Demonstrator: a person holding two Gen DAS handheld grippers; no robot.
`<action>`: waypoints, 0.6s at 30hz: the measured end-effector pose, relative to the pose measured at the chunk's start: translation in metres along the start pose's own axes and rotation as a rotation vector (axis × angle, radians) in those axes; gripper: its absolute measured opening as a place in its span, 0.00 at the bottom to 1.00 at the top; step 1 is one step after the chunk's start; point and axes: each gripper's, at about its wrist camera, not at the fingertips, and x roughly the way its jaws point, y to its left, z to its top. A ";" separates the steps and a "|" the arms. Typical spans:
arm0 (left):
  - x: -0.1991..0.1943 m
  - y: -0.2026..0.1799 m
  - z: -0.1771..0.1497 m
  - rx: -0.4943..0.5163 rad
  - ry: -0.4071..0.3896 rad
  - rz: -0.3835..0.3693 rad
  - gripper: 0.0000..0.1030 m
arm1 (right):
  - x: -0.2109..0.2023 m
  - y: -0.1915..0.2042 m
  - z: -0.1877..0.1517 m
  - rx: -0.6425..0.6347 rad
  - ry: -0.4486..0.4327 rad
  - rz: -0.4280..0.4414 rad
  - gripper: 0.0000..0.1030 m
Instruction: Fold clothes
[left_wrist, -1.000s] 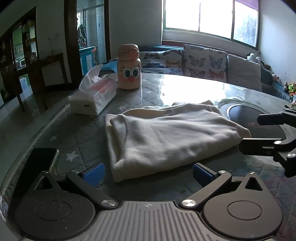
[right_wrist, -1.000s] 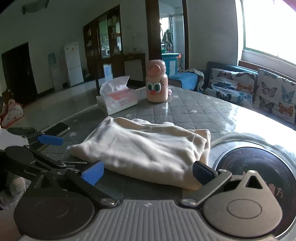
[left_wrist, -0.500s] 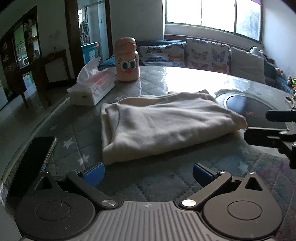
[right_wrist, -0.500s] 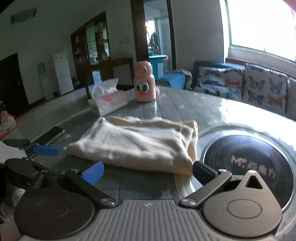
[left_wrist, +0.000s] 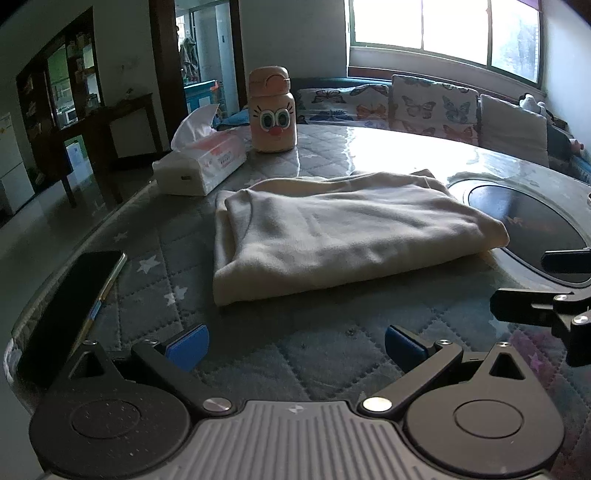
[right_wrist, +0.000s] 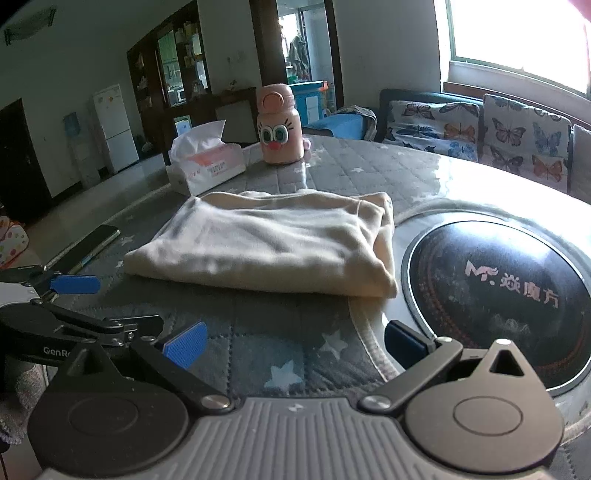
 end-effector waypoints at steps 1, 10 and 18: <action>0.000 -0.001 0.000 0.002 0.002 0.002 1.00 | 0.001 0.000 -0.001 0.002 0.003 0.000 1.00; 0.002 -0.005 -0.003 -0.004 0.012 0.015 1.00 | 0.001 -0.003 -0.003 0.013 0.013 -0.011 1.00; 0.002 -0.010 -0.005 0.003 0.023 0.023 1.00 | 0.001 -0.003 -0.005 0.017 0.019 -0.006 1.00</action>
